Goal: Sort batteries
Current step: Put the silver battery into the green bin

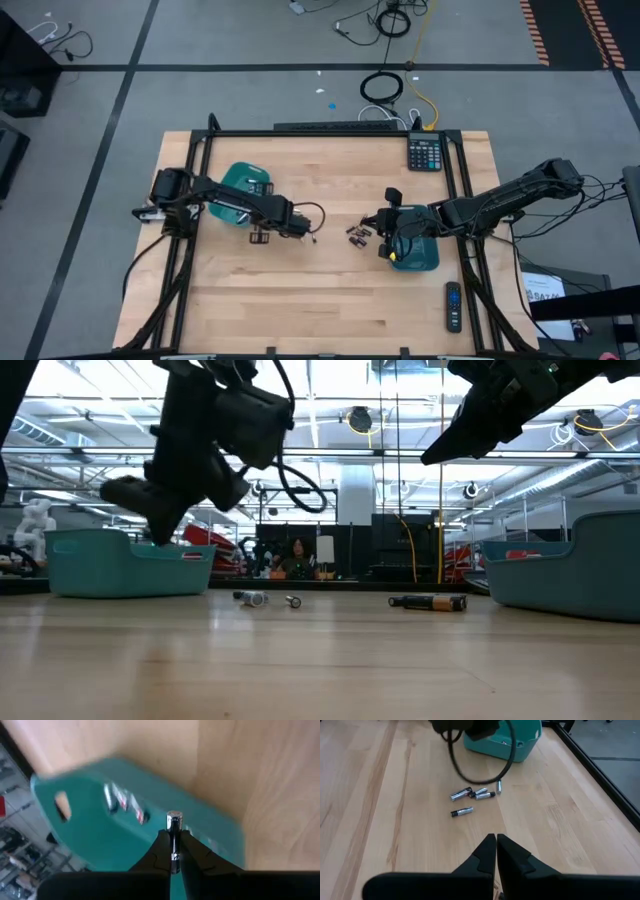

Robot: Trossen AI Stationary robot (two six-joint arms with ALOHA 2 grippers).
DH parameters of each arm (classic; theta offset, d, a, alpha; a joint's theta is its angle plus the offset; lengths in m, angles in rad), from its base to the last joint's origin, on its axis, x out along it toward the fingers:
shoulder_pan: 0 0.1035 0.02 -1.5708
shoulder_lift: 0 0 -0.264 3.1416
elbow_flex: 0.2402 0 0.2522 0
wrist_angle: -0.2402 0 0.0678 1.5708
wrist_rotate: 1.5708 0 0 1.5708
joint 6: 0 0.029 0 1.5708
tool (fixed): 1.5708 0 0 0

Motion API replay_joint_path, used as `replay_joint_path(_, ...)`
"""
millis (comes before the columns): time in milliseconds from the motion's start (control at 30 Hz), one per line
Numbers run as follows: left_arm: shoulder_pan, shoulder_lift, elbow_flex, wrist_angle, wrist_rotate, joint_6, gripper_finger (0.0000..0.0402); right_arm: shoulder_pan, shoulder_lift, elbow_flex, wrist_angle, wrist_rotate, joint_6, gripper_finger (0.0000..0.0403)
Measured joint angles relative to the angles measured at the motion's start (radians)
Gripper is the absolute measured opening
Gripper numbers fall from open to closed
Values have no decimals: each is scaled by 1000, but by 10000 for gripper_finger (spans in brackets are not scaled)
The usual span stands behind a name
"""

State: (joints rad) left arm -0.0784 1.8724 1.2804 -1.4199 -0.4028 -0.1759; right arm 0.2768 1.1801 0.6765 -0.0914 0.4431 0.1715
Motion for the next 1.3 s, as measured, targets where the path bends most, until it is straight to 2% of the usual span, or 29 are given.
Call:
replay_joint_path(200, 32, -52, 0, -28, 4, -36, 23, 1, 0, 0, -2, 0, 0, 6)
replay_joint_path(400, 59, -75, 0, -86, -154, -92, 113, 15, 0, 0, -3, 0, 0, 6)
replay_joint_path(567, 90, -75, -15, -151, -157, -125, 159, 21, 0, 0, -3, 0, 0, 6)
replay_joint_path(767, 113, -75, -95, -151, -212, -125, 165, 21, 0, 0, -3, 0, 0, 6)
replay_joint_path(900, 125, -75, -138, -152, -289, -140, 158, 21, 0, 0, -3, 0, 0, 6)
replay_joint_path(1167, 122, -75, -138, -150, -291, -133, 141, 21, 0, 0, -3, 0, 0, 6)
replay_joint_path(1300, 102, -75, -88, -150, -275, -134, 141, 21, 0, 0, -3, 0, 0, 6)
